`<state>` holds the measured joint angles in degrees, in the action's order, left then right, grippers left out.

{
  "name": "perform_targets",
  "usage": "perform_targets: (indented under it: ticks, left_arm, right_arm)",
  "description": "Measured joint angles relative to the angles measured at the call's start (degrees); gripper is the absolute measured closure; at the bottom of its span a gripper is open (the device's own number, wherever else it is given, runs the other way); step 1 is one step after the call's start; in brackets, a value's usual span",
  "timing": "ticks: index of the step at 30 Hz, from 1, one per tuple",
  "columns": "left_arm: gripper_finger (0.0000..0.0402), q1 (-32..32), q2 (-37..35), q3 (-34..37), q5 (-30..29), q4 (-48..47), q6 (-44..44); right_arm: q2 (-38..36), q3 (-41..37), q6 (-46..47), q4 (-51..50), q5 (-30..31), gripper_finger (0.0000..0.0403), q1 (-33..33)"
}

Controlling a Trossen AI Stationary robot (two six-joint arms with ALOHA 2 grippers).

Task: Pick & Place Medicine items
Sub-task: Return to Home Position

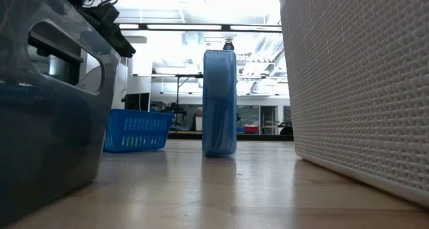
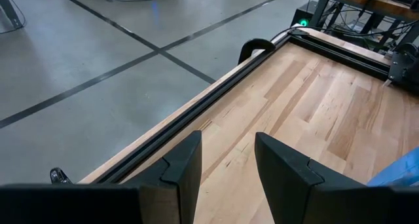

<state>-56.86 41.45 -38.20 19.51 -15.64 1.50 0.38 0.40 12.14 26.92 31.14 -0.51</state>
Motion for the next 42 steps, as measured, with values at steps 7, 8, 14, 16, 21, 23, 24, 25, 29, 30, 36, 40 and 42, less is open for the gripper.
perform_targets:
  ticks: [7, 8, 14, 16, 21, 23, 24, 25, 29, 30, 36, 40, 42]
  left_arm:
    - [0.0266, -0.02, 0.00, 0.00, 0.00, 0.00, 0.00]
    - [0.0266, 0.00, 0.01, 0.00, 0.00, 0.00, 0.00]
    - [0.0266, 0.00, 0.01, 0.00, -0.01, 0.00, 0.02]
    - [0.0266, -0.01, 0.01, 0.00, 0.00, 0.00, 0.00]
    - [0.0266, -0.01, 0.01, 0.00, 0.00, 0.00, 0.00]
    - [0.0266, -0.02, 0.02, 0.00, 0.00, 0.00, 0.00]
    - [0.0266, 0.00, 0.00, 0.00, 0.00, 0.00, 0.00]
    - [0.0266, 0.00, 0.01, 0.00, 0.00, 0.00, 0.00]
    - [0.0266, -0.01, 0.01, 0.00, 0.00, 0.00, 0.00]
    - [0.0266, -0.01, 0.00, 0.00, 0.00, 0.00, 0.02]
    - [0.0266, -0.02, 0.00, 0.00, 0.00, 0.00, 0.00]
    - [0.0266, -0.01, 0.01, 0.00, -0.01, 0.00, 0.00]
    - [0.0266, -0.02, 0.00, 0.00, 0.00, 0.00, 0.00]
  right_arm:
    - [-0.02, -0.02, 0.33, -2.10, -8.55, 0.0034, 0.02]
    - [-0.02, -0.02, 1.04, -2.50, -10.22, 0.0034, 0.02]
    - [-0.02, -0.04, 4.45, -3.94, -15.31, 0.0034, 0.02]
    - [-0.02, -0.07, 5.29, -4.68, -16.43, 0.0034, 0.02]
    - [-0.02, -0.09, 8.99, -8.39, -20.56, 0.0034, 0.02]
    - [-0.02, -0.09, 9.86, -9.87, -22.29, 0.0034, 0.02]
    - [-0.02, -0.09, 10.27, -10.68, -22.82, 0.0034, 0.02]
    - [-0.02, -0.09, 10.67, -11.32, -22.88, 0.0034, 0.02]
    - [-0.02, -0.09, 11.92, -13.92, -23.66, 0.0034, 0.02]
    - [-0.03, -0.09, 12.08, -14.64, -24.07, 0.0034, 0.02]
    - [-0.04, -0.09, 13.99, -18.25, -25.47, 0.0034, -0.01]
    - [-0.04, -0.09, 15.45, -20.06, -24.90, 0.0034, -0.02]
    - [-0.04, -0.09, 15.96, -20.95, -24.86, 0.0034, -0.02]
